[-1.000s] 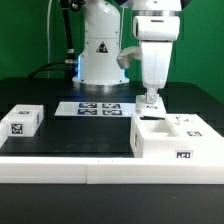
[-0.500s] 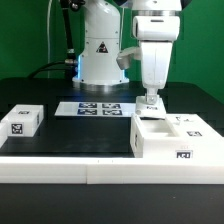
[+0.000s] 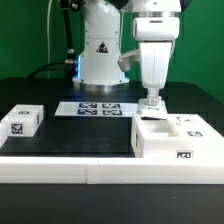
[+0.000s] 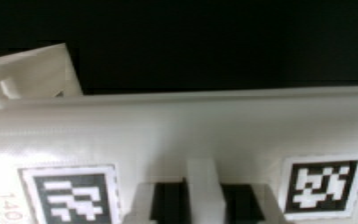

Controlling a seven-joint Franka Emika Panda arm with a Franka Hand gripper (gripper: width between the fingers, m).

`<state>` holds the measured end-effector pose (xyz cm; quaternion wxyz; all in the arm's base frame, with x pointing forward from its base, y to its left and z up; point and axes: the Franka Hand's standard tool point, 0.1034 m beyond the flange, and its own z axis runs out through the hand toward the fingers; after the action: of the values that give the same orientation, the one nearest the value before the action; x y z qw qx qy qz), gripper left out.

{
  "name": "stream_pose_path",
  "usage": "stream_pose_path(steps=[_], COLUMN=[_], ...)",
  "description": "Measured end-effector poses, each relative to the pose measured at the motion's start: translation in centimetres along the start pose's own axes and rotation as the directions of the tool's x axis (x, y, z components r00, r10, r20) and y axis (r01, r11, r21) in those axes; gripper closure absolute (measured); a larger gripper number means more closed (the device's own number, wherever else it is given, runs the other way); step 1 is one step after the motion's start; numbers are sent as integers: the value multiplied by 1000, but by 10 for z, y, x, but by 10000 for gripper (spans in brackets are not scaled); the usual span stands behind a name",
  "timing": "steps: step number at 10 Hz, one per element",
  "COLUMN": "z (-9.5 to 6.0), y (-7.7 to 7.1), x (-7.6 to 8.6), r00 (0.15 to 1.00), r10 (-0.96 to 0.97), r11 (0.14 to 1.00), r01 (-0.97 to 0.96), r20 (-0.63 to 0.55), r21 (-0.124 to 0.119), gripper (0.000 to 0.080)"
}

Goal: Assemble cabinet

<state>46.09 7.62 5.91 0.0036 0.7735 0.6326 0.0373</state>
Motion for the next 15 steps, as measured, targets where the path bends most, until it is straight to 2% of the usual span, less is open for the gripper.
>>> stream_pose_path(steps=[1, 6, 10, 15], z=[1, 1, 4, 7], y=[-2, -2, -14, -12], x=[0, 1, 0, -2], r00=[1000, 1000, 1000, 999], r10=[9, 14, 3, -33], r11=[1000, 1000, 1000, 999], r01=[-10, -14, -3, 33], r20=[-7, -9, -3, 0], r21=[-9, -12, 7, 17], gripper=[729, 729, 729, 729])
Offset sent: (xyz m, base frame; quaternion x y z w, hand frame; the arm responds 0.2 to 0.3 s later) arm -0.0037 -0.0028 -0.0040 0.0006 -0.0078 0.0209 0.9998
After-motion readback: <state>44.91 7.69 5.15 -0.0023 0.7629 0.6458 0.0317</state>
